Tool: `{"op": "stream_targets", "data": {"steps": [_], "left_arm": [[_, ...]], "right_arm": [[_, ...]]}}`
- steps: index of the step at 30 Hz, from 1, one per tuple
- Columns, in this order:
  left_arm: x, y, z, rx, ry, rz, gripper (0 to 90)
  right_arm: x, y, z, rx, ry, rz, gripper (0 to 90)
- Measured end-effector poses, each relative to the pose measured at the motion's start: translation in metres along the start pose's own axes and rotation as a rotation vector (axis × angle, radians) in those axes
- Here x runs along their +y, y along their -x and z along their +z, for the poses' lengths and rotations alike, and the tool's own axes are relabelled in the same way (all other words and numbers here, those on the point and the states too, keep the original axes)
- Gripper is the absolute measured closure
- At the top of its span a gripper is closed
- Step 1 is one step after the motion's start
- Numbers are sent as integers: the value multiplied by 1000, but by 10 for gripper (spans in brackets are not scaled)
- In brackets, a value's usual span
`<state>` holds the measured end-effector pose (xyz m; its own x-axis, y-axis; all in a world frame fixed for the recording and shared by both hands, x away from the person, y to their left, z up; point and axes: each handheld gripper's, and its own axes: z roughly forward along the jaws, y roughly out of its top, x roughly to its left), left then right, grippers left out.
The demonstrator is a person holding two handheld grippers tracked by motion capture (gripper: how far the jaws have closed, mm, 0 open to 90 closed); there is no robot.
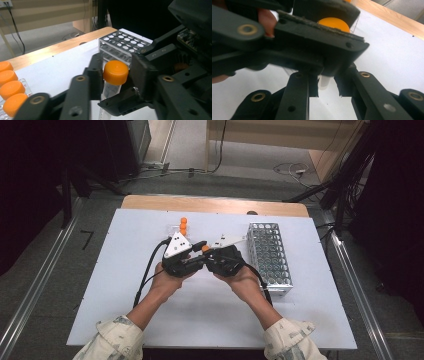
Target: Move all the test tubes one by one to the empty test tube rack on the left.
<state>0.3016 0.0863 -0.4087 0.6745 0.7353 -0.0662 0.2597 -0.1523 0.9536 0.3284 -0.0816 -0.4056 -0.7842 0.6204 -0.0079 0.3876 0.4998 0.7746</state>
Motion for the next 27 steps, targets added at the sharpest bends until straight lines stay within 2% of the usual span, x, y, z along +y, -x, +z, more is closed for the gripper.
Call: {"op": "stream_targets", "data": {"steps": [4, 7, 11, 14, 17, 23, 27], "left_arm": [[1, -2, -2, 1, 2, 5, 693], [5, -11, -10, 24, 23, -14, 695], [9, -25, -23, 79, 45, -47, 695], [10, -34, -29, 120, 65, -74, 695], [11, -39, -33, 146, 80, -85, 694], [10, -42, -35, 182, 78, -93, 695], [5, -49, -35, 224, 77, -106, 694]], "right_arm": [[0, 0, 0, 4, 2, 0, 709], [0, 1, -1, 4, 9, 5, 508], [-3, 9, -3, -16, 11, 29, 363], [-6, 15, -5, -28, 15, 51, 345], [-8, 18, -6, -39, 15, 57, 333], [-9, 18, -6, -40, 15, 56, 330], [-9, 18, -7, -42, 13, 54, 330]]}}
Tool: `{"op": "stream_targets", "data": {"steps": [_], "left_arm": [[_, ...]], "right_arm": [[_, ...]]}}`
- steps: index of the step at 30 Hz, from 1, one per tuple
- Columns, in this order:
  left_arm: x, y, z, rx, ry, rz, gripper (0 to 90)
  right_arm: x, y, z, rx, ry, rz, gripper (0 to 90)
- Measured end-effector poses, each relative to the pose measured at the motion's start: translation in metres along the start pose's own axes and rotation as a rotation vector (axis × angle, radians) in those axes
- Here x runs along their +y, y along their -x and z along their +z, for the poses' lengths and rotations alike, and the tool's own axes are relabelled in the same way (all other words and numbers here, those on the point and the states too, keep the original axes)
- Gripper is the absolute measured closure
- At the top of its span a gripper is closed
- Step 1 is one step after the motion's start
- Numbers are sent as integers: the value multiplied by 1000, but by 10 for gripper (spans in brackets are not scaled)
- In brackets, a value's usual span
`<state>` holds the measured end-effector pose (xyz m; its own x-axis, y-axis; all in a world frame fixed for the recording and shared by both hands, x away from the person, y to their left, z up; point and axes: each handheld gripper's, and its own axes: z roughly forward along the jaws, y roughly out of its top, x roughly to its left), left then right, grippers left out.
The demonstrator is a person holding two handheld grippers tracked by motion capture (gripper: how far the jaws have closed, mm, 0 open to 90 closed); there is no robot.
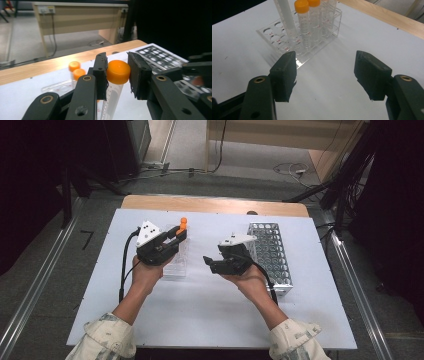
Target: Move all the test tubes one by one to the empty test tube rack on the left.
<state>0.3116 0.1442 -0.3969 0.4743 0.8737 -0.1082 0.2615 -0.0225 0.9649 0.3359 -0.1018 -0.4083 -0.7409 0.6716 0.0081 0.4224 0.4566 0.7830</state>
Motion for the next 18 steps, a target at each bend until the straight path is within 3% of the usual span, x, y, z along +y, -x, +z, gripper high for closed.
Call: {"op": "stream_targets", "data": {"steps": [5, 18], "left_arm": [[-8, -8, 4, 12, -4, -49, 695], [-36, -1, 17, 58, -41, -41, 692]], "right_arm": [[0, 0, 0, 0, -3, -1, 330], [0, 0, -1, 2, 2, -1, 332]]}}
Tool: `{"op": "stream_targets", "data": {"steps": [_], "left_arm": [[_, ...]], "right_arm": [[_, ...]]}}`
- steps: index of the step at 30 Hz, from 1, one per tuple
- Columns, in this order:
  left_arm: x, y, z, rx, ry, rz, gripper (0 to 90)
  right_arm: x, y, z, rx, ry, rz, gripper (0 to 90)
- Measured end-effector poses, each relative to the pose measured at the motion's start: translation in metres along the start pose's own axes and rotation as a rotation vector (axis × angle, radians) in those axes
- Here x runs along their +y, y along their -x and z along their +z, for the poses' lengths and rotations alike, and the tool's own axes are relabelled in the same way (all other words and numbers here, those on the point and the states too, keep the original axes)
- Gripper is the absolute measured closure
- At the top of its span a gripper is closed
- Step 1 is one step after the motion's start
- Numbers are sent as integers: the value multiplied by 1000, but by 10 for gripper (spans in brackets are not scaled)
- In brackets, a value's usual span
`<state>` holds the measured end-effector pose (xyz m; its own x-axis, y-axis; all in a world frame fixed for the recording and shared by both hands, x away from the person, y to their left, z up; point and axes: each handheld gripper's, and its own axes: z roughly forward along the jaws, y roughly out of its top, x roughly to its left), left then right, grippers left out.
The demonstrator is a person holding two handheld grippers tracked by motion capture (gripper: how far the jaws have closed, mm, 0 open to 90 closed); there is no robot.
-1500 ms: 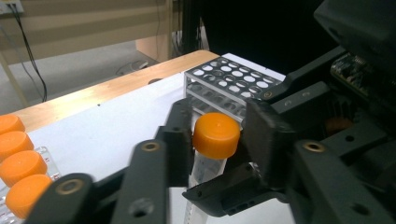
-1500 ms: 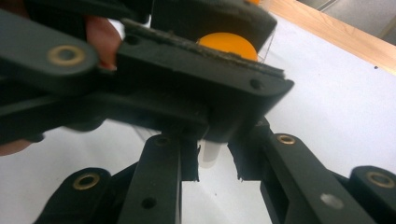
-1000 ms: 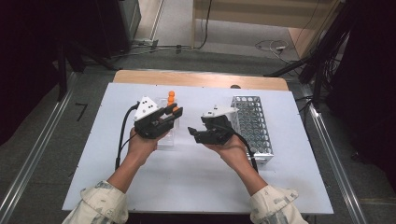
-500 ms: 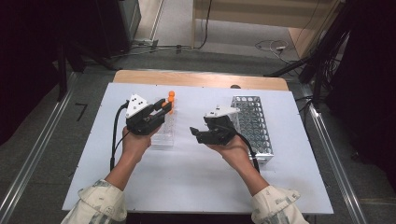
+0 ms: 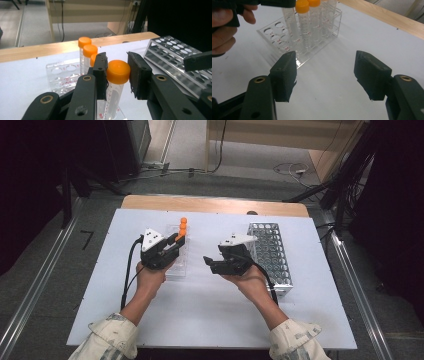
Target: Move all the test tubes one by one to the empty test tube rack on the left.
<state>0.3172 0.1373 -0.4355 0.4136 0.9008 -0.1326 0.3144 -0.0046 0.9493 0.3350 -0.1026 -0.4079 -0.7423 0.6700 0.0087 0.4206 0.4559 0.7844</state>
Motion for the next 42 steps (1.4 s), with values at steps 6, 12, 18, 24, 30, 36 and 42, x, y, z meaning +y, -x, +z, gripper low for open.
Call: {"op": "stream_targets", "data": {"steps": [6, 12, 18, 24, 30, 36, 42], "left_arm": [[-10, 3, 2, 25, -10, 15, 680], [-8, 5, -1, 3, 14, 17, 557], [-5, 9, -8, 7, 13, 17, 379], [-2, 11, -16, 9, -1, 15, 285], [-2, 12, -25, 30, -6, 11, 177], [-7, 8, -35, 44, -20, 13, 144], [-12, -1, -50, 82, -5, 7, 133]], "right_arm": [[0, 1, -1, 0, 5, -3, 333], [-1, 1, -2, -3, 14, -2, 327], [-5, 4, -8, -5, 44, 6, 309], [-12, 12, -20, -24, 71, 20, 288], [-24, 25, -36, -53, 97, 43, 268], [-36, 37, -49, -84, 111, 58, 252], [-49, 50, -69, -130, 140, 82, 244]]}}
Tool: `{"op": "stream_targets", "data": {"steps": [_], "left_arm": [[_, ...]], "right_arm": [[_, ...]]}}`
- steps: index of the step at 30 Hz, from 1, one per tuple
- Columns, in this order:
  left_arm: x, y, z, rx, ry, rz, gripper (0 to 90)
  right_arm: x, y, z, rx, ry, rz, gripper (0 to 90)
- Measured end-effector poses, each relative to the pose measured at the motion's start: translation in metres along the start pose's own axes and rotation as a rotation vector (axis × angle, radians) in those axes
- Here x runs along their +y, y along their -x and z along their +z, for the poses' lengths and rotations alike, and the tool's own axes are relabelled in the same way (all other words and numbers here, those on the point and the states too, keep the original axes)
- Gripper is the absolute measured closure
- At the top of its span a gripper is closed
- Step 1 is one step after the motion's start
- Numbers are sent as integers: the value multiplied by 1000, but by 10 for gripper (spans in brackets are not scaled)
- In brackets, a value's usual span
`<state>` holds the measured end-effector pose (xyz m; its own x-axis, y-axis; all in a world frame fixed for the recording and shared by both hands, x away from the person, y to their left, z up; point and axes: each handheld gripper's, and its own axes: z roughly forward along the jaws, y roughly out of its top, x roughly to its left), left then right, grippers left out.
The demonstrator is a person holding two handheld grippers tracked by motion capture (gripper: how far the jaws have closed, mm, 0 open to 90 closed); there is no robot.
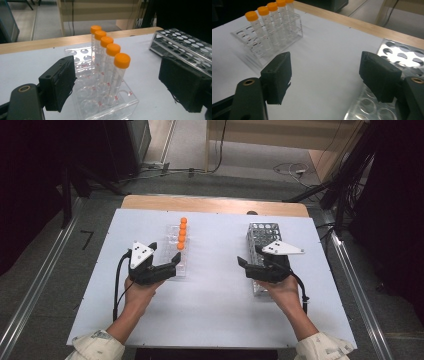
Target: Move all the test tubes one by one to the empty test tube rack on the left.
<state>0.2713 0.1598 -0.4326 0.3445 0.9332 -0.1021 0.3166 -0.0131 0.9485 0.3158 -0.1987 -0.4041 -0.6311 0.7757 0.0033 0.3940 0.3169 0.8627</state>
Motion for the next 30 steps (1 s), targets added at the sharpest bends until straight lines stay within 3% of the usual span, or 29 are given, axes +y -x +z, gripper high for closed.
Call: {"op": "stream_targets", "data": {"steps": [9, 30], "left_arm": [[-9, -13, -15, 41, -3, -4, 132], [-26, -41, -40, 121, -14, -11, 123]], "right_arm": [[-18, 28, -29, -72, 22, 44, 240], [-69, 66, -75, -195, 23, 89, 227]]}}
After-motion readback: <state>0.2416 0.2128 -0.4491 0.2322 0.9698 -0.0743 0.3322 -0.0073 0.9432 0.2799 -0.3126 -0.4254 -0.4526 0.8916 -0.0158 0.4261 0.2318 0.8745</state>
